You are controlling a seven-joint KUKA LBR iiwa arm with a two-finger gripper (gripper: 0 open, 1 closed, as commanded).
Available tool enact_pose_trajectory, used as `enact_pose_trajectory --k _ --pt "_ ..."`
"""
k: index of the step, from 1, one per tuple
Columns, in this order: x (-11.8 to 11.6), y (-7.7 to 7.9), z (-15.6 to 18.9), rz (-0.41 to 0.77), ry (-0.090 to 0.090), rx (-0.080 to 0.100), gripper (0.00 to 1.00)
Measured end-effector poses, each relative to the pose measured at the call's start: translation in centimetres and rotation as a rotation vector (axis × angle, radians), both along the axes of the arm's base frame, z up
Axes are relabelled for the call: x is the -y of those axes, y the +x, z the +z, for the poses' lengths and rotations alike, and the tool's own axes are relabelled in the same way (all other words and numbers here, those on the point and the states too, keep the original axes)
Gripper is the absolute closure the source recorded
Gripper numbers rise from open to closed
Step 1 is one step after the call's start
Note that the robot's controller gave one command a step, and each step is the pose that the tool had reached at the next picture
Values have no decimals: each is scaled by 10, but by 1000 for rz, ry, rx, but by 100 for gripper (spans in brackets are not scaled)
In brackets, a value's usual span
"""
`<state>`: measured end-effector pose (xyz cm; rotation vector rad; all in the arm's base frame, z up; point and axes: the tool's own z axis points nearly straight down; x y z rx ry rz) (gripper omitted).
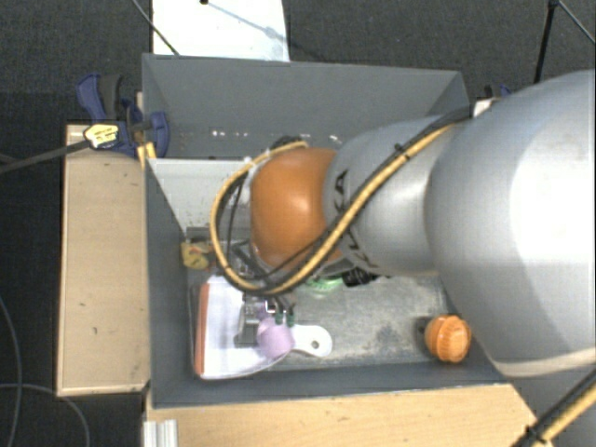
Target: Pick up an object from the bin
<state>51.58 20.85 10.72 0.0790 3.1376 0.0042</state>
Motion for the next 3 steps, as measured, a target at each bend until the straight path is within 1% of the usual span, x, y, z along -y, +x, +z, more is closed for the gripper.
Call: enact_pose_trajectory --k 1,2,3 --pt "35 9 -12 175 -2 -3 100" --pt "35 9 -12 173 -2 -3 100" --pt "52 7 122 184 -2 1 100"
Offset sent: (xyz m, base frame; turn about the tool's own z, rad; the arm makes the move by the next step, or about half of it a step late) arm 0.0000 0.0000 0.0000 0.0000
